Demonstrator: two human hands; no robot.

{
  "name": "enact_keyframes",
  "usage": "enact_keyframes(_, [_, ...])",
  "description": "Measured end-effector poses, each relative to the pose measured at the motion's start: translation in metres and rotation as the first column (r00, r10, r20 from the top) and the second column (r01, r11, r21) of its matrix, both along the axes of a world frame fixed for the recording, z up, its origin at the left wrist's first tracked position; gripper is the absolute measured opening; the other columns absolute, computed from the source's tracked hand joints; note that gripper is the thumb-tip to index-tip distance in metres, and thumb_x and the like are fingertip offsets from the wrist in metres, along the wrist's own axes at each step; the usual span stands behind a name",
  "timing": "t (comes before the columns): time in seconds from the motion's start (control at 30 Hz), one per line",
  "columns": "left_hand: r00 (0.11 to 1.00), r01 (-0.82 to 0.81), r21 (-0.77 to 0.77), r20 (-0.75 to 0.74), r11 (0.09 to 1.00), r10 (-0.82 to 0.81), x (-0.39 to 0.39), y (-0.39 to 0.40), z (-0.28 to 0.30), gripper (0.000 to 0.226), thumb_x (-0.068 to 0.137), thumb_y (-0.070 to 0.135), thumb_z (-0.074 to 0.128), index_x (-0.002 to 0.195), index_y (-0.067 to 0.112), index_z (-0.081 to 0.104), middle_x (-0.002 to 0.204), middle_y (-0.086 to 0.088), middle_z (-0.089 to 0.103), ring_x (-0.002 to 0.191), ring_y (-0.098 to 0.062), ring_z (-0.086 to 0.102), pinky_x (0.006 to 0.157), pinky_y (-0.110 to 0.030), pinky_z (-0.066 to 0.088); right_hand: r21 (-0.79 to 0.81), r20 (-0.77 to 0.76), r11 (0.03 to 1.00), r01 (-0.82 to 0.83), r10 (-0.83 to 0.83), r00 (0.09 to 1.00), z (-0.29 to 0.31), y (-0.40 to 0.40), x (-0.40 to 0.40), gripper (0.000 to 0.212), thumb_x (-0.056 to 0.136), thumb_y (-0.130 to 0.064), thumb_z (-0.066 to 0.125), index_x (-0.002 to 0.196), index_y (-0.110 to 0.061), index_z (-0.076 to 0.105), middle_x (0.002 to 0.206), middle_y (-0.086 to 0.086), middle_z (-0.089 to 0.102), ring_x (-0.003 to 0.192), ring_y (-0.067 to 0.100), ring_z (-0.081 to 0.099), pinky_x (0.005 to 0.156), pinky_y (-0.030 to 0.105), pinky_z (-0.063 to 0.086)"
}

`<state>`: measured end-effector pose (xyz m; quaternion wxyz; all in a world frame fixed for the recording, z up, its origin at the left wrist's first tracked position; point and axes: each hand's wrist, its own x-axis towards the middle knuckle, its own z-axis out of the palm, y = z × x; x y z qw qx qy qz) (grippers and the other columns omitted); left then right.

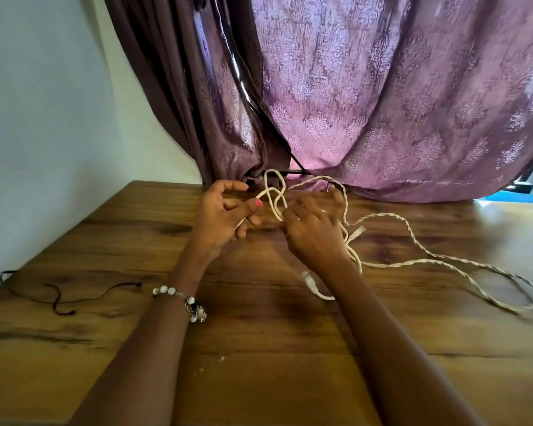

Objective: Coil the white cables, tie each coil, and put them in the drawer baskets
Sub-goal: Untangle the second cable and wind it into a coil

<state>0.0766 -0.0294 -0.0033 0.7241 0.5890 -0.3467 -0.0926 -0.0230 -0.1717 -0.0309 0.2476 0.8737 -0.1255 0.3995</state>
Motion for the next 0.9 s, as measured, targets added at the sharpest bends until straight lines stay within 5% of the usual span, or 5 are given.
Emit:
enact_keyframes(0.07, [0.998,0.061,0.016,0.013,0.998,-0.061,-0.002,0.000,0.002,0.030,0.083,0.010,0.069,0.104,0.009,0.047,0.059,-0.011,0.068,0.028,-0.012,0.038,0.033,-0.016,0.027,0.111,0.079,0.993,-0.028,0.019,0.997,0.000,0.000,0.000,0.032,0.079,-0.006,0.045,0.109,-0.016,0.051,0.084,-0.001,0.068,0.090,0.022,0.064,0.099,0.053,0.019])
enact_keyframes(0.17, [0.987,0.160,0.050,0.017,0.986,-0.161,-0.006,0.000,0.005,0.026,0.084,0.004,0.066,0.097,0.012,0.045,0.056,-0.009,0.067,0.027,-0.009,0.039,0.031,-0.015,0.027,0.091,0.159,0.993,-0.070,0.055,0.986,0.002,0.001,-0.006,0.059,0.077,-0.014,0.060,0.132,-0.025,0.040,0.121,0.001,0.056,0.109,0.025,0.049,0.094,0.048,0.026])
enact_keyframes(0.27, [0.967,0.255,0.024,0.005,0.967,-0.255,-0.011,0.001,0.006,0.026,0.084,-0.003,0.062,0.096,0.010,0.043,0.053,-0.009,0.066,0.026,-0.008,0.042,0.030,-0.014,0.027,-0.017,0.115,0.995,-0.095,0.096,0.989,0.002,0.005,-0.004,0.052,0.082,-0.030,0.063,0.132,-0.031,0.048,0.140,-0.006,0.047,0.123,0.022,0.039,0.098,0.051,0.025])
enact_keyframes(0.6, [0.917,0.352,0.194,0.127,0.916,-0.379,0.004,0.010,0.001,0.013,0.080,0.022,0.062,0.076,0.016,0.073,0.066,-0.015,0.061,0.057,-0.015,0.053,0.064,-0.030,0.047,0.229,0.252,0.968,0.097,-0.155,0.955,0.007,-0.022,-0.012,0.023,0.076,-0.008,0.065,0.094,-0.023,0.062,0.082,-0.005,0.069,0.101,0.020,0.058,0.093,0.047,0.021])
enact_keyframes(0.9, [0.728,0.553,-0.474,-0.126,0.685,-0.674,0.012,0.009,0.002,0.028,0.089,0.032,0.052,0.103,0.008,0.059,0.047,0.008,0.039,0.041,-0.004,0.025,0.045,-0.019,0.033,0.143,-0.155,0.948,0.283,-0.261,0.953,0.005,-0.004,-0.011,0.021,0.062,-0.004,0.075,0.077,-0.018,0.069,0.089,0.002,0.070,0.116,0.030,0.054,0.100,0.064,0.009])
